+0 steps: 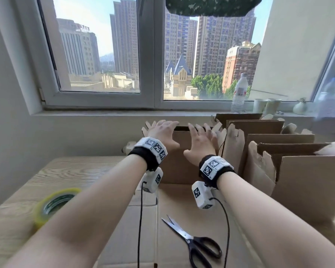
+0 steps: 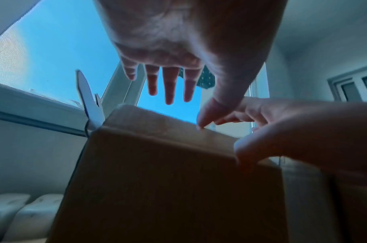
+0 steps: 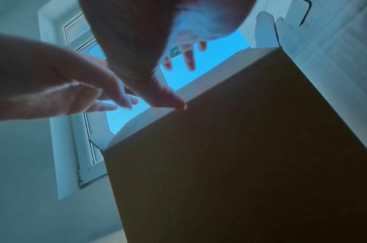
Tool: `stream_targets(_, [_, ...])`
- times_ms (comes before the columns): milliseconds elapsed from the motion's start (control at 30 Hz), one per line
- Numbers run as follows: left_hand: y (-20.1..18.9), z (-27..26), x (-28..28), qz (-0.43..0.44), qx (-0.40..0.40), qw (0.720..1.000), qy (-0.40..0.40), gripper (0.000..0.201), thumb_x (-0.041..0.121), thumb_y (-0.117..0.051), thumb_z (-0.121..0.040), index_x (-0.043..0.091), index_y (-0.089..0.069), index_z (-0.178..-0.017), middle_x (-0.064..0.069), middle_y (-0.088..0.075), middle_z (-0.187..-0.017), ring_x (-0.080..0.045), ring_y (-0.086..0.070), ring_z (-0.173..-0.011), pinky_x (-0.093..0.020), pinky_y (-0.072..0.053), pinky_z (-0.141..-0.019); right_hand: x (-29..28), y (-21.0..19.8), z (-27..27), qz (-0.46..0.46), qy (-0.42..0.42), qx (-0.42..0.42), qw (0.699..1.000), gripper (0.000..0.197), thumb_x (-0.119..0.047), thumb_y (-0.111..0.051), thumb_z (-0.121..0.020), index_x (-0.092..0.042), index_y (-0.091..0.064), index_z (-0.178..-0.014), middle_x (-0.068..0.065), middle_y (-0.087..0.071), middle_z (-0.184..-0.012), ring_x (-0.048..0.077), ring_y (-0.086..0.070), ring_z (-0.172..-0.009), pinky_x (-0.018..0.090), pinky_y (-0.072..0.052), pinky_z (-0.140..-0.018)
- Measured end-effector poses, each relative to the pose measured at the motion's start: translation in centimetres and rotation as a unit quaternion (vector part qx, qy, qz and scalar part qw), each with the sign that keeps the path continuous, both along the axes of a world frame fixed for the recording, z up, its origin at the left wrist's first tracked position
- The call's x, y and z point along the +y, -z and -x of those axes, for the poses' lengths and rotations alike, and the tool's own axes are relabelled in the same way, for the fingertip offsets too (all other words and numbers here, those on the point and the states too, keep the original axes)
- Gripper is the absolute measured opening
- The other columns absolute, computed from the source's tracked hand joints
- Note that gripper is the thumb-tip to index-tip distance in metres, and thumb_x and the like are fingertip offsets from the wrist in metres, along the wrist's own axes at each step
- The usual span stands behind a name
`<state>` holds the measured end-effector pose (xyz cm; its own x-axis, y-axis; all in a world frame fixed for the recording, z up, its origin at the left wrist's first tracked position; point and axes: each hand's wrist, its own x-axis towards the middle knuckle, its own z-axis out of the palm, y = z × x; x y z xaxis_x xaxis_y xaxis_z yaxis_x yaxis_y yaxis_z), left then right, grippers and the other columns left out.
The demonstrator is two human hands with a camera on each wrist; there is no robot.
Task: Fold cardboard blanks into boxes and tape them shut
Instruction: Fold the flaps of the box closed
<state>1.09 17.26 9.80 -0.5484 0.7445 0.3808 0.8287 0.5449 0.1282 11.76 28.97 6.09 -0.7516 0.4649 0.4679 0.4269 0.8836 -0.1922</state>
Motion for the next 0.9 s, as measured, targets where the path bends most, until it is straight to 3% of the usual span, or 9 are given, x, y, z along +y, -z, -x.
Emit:
stream_targets(100, [0.5,0.4,0.9,0.106,0.022,0.994,-0.021,0.090,0.041,-0.073,-0.070,0.026,-0.032,-0.149,-0.004,-0.044,-0.145,-0.027,-0.028,-0.141,-0.047,-0.012,-0.121,0.2,0.1,0.2,0.009,0.013,-0.022,1.000,0.081,-0.030,-0.065,-0.074,-0.020,-0.033,-0.148,0.009,-0.038,-0.141,0.029,-0.018,-0.142,0.045,-0.009,-0.119])
stream_targets(233, [1.3,0.6,1.3,0.046,0.055,0.997,-0.012,0.067,0.029,-0.076,-0.065,0.019,-0.050,-0.125,-0.006,-0.053,-0.120,-0.026,-0.048,-0.118,-0.038,-0.036,-0.106,0.9,-0.4,-0.2,-0.015,-0.031,0.082,0.996,0.052,-0.030,-0.067,-0.071,-0.016,-0.057,-0.120,0.005,-0.043,-0.115,0.027,-0.039,-0.119,0.036,-0.016,-0.114])
stream_targets(333, [1.2,0.5,1.3,0.002,0.068,0.998,0.000,0.050,0.025,-0.077,-0.064,0.018,-0.057,-0.109,-0.004,-0.055,-0.113,-0.024,-0.055,-0.105,-0.036,-0.040,-0.098,1.0,-1.2,-0.5,-0.041,-0.033,0.113,0.992,0.026,-0.040,-0.058,-0.083,-0.017,-0.059,-0.094,0.003,-0.056,-0.102,0.025,-0.050,-0.103,0.037,-0.029,-0.103])
stream_targets(400, [0.8,0.3,1.1,-0.013,0.075,0.997,0.008,0.034,0.021,-0.075,-0.066,0.020,-0.056,-0.093,0.000,-0.060,-0.102,-0.022,-0.058,-0.096,-0.031,-0.038,-0.088,1.2,-1.7,-0.4,-0.059,-0.020,0.104,0.993,0.041,-0.044,-0.037,-0.096,-0.015,-0.064,-0.085,0.003,-0.064,-0.100,0.026,-0.056,-0.097,0.040,-0.035,-0.095])
stream_targets(467, [0.7,0.0,0.7,-0.011,0.077,0.997,0.012,0.031,0.017,-0.076,-0.065,0.022,-0.052,-0.084,0.003,-0.062,-0.092,-0.020,-0.058,-0.087,-0.028,-0.033,-0.078,1.1,-2.3,-0.3,-0.068,0.009,0.067,0.995,0.058,-0.042,-0.024,-0.100,-0.011,-0.072,-0.088,0.003,-0.068,-0.107,0.029,-0.059,-0.102,0.041,-0.038,-0.094])
stream_targets(533, [0.8,-0.4,0.4,-0.022,0.067,0.997,0.014,0.031,0.015,-0.075,-0.066,0.023,-0.049,-0.081,0.004,-0.060,-0.086,-0.018,-0.052,-0.077,-0.026,-0.029,-0.075,0.8,-2.9,0.0,-0.062,0.036,0.001,0.997,0.054,-0.037,-0.027,-0.099,-0.009,-0.073,-0.100,0.006,-0.065,-0.123,0.029,-0.055,-0.114,0.041,-0.037,-0.099])
stream_targets(633, [1.1,-0.7,-0.3,-0.047,0.056,0.997,0.025,0.029,0.014,-0.074,-0.066,0.023,-0.048,-0.077,0.006,-0.056,-0.079,-0.019,-0.051,-0.072,-0.025,-0.028,-0.073,0.6,-4.2,0.4,-0.005,0.038,-0.098,0.994,0.055,-0.041,-0.027,-0.097,-0.012,-0.058,-0.132,0.002,-0.030,-0.161,0.029,-0.043,-0.135,0.044,-0.034,-0.106])
stream_targets(767, [1.2,-0.9,-0.9,-0.075,0.045,0.995,0.054,0.025,0.014,-0.072,-0.066,0.022,-0.049,-0.074,0.005,-0.057,-0.075,-0.020,-0.053,-0.070,-0.024,-0.025,-0.071,1.0,-5.9,0.9,0.073,0.033,-0.180,0.980,0.065,-0.056,-0.033,-0.093,-0.019,-0.037,-0.146,-0.010,0.000,-0.166,0.032,-0.039,-0.139,0.045,-0.036,-0.099])
stream_targets(900, [1.3,-0.7,-0.8,-0.078,0.053,0.994,0.062,0.025,0.015,-0.071,-0.067,0.023,-0.049,-0.076,0.003,-0.063,-0.079,-0.021,-0.058,-0.076,-0.025,-0.029,-0.076,1.5,-6.4,1.7,0.090,0.035,-0.185,0.978,0.077,-0.064,-0.039,-0.089,-0.024,-0.024,-0.154,-0.010,-0.001,-0.166,0.034,-0.038,-0.140,0.044,-0.037,-0.102])
